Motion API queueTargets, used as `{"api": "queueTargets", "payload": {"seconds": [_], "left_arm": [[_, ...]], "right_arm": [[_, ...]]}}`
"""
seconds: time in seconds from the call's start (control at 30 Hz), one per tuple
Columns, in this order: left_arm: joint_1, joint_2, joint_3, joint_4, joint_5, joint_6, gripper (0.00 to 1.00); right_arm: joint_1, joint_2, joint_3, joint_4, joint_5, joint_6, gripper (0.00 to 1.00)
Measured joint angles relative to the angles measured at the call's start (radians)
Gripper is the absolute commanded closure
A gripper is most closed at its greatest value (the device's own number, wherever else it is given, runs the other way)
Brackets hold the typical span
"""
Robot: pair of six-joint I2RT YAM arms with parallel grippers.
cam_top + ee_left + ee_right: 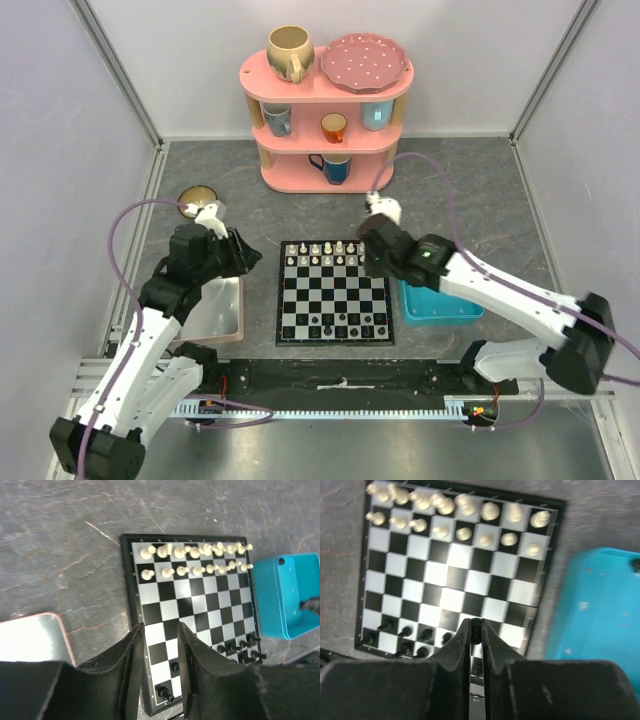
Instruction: Set up the chess pieces on the board
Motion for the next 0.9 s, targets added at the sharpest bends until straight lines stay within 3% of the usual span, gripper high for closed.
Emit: {"api": "queueTargets", "payload": {"seconds": [0.3, 0.57, 0.9], "left_arm": [[0.303, -0.012, 0.013, -0.068, 0.132, 0.042, 0.59], [0.343, -0.071, 0.019, -0.068, 0.12, 0.048, 0.56], [0.343, -0.112, 0.008, -0.053, 0.102, 0.048, 0.51]], "right_arm": [[0.23, 0.321, 0.148, 0.089, 0.018, 0.039, 1.0], [0.345, 0.512, 0.275, 0.13, 0.018, 0.051, 1.0], [0.404, 0.635, 0.35, 0.145, 0.017, 0.059, 1.0]]}}
